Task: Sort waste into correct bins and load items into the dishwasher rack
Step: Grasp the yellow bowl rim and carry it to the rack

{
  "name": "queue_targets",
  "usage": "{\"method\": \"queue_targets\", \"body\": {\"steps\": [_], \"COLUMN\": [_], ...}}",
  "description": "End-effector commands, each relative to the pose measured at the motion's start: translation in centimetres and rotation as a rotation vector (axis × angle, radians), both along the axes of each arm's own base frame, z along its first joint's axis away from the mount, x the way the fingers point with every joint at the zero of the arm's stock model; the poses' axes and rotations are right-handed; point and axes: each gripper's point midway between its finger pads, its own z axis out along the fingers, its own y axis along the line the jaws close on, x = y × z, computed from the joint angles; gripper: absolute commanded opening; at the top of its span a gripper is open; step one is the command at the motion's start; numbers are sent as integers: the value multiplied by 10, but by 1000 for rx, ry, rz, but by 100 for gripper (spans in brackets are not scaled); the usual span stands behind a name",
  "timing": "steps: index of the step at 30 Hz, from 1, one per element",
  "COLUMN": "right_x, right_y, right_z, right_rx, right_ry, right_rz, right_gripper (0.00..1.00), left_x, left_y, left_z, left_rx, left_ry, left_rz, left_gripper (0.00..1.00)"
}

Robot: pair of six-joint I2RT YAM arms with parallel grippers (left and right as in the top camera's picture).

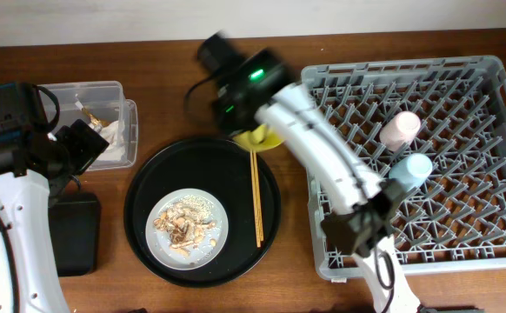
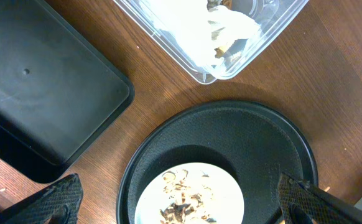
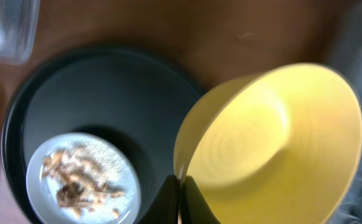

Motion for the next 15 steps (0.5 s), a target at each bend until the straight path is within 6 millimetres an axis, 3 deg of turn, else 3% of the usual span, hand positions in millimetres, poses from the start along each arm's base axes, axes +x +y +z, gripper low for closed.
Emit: {"method": "queue_targets", "body": {"steps": [1, 6, 11, 15], "right_x": [15, 12, -5, -26], "right_y": [-62, -89, -120, -172], "right_z": [57, 97, 122, 125], "right_rx": [56, 250, 246, 221], "right_ry": [-76, -69, -115, -91], "right_rz": [-127, -126, -116, -218], "right_gripper": [4, 4, 4, 4], "left_x": [0, 0, 0, 0], "left_y": [1, 1, 1, 1], "left_z": [1, 1, 1, 1], "left_rx": [2, 1, 2, 2], "left_ry": [-1, 0, -1, -1], "left_rz": [9, 9, 9, 9], "left_gripper": [99, 99, 99, 99]}}
